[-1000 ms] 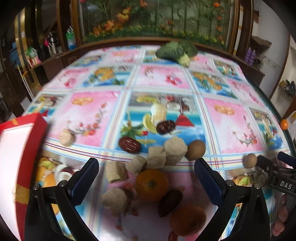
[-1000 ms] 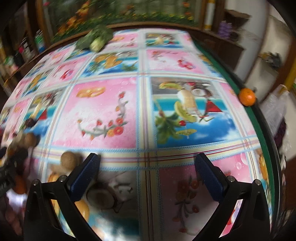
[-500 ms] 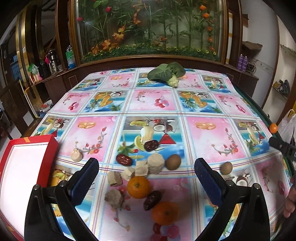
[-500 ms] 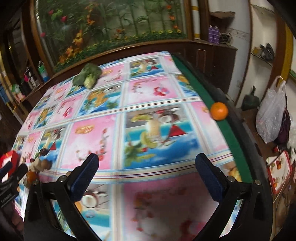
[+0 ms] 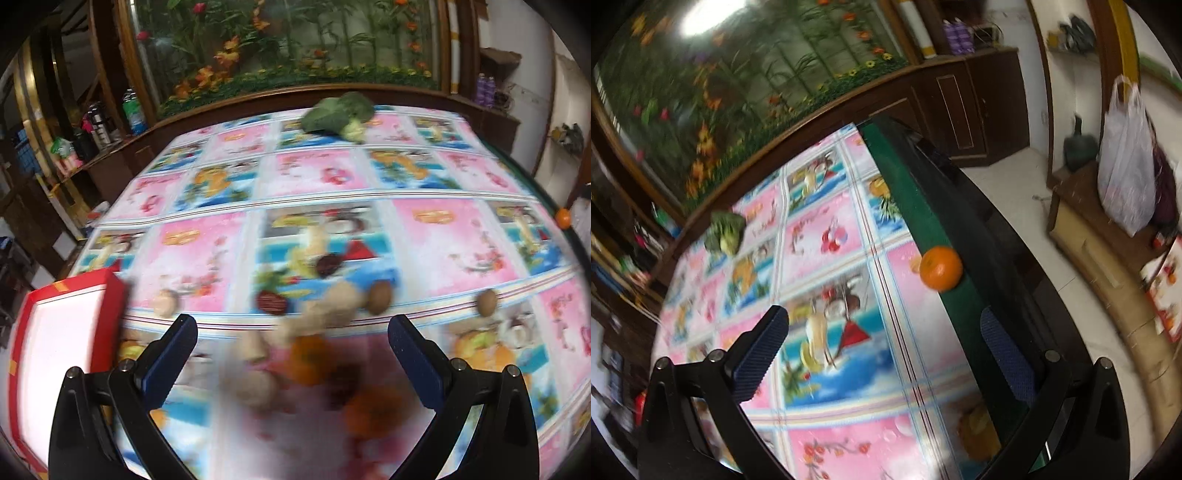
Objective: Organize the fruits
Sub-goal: 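Move the left tool toward an orange while the right tool approaches another orange, then close the left tool on an orange while the right tool grasps the other orange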
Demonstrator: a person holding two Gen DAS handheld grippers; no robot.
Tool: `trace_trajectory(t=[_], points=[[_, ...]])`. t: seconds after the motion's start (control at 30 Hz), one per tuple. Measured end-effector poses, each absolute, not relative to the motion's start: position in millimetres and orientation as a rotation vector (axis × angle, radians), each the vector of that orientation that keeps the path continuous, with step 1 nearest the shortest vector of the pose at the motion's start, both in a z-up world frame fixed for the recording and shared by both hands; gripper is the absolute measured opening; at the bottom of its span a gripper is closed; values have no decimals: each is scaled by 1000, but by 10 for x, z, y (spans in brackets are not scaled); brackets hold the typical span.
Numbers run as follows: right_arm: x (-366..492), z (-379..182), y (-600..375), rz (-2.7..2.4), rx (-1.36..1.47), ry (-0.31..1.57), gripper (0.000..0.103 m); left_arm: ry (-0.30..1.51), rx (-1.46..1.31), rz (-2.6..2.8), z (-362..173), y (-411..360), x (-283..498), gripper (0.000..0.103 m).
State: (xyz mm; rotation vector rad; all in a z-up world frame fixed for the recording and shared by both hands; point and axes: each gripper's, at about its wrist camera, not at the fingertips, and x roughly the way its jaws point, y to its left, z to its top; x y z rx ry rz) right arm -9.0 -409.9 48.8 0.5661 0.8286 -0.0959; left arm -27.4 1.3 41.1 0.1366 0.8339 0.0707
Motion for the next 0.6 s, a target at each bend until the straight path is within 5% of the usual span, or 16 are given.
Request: trace_trajectory(t=[0.23,0.37,0.43,0.6], points=[[206,361,-4182,-215,653,861,83,830,105,213,555,807,-363,102],[335,223,-4103,-311,542,913,73,838,65,292,568,1180,-423,102],[391,128,-4068,-320,492,948,58,854,45,325,531,1321,-439,102],[444,91,-3923,-359,337,957,50,875,11,306,465,1330,-563,102]])
